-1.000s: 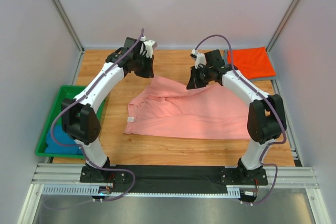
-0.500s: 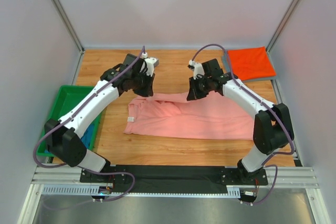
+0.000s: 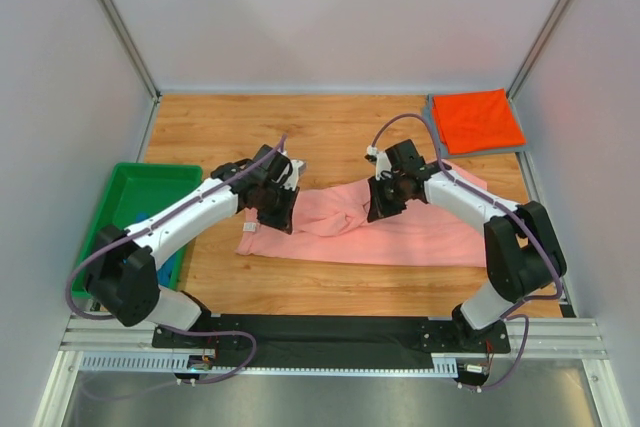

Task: Fold and stack the t-shirts
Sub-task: Fold the tshirt

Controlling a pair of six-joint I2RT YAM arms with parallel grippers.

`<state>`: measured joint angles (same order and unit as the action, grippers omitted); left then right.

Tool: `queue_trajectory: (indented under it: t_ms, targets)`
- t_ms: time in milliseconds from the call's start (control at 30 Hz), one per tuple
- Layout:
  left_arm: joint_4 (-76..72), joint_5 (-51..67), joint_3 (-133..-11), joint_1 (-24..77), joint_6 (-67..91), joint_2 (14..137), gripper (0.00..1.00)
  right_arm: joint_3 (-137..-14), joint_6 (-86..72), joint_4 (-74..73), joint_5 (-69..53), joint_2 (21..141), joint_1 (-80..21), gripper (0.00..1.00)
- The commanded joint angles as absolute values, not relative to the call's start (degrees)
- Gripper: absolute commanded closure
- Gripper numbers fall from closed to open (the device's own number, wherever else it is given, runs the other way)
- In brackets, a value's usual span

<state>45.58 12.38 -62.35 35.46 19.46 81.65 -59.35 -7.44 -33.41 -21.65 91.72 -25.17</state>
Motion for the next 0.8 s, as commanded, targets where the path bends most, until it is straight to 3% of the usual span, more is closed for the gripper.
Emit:
queue_trajectory:
  t_ms: [0,133,233,333,433,633,667,767]
  targets:
    - [44.73,16.25,-62.4,35.86,22.85,84.37,1.0,-59.24,-9.23,-31.55,-19.77,90.35,-24.96,0.98]
    - [47.98,15.48,-63.8,35.86,23.2,86.75,0.97,-60.2,-10.19,-32.96,-17.5,89.13,-25.05,0.82]
    - [49.21,8.8,-67.49,35.77,23.2,87.53,0.83,-62.74,-12.04,-34.18,-13.45,88.68,-24.44,0.73]
    - [49.22,8.69,-74.6,35.77,21.97,93.13,0.8,-64.5,-14.75,-34.28,-12.13,88.77,-21.8,0.71]
    - [44.33,19.03,-79.18,36.12,22.67,98.15,0.78,-66.08,-16.43,-35.24,-10.64,89.29,-17.16,0.69]
    - [35.25,23.2,-82.7,38.23,19.08,103.97,0.65,-71.1,-18.89,-39.19,-6.69,91.84,-9.14,0.65]
    - [34.98,24.68,-83.31,38.23,18.38,105.11,0.57,-73.02,-20.64,-39.9,-4.42,92.54,-6.18,0.66]
    - [35.86,25.84,-86.74,39.37,15.12,108.89,0.55,-77.58,-23.89,-42.79,-1.07,96.05,-0.54,0.66]
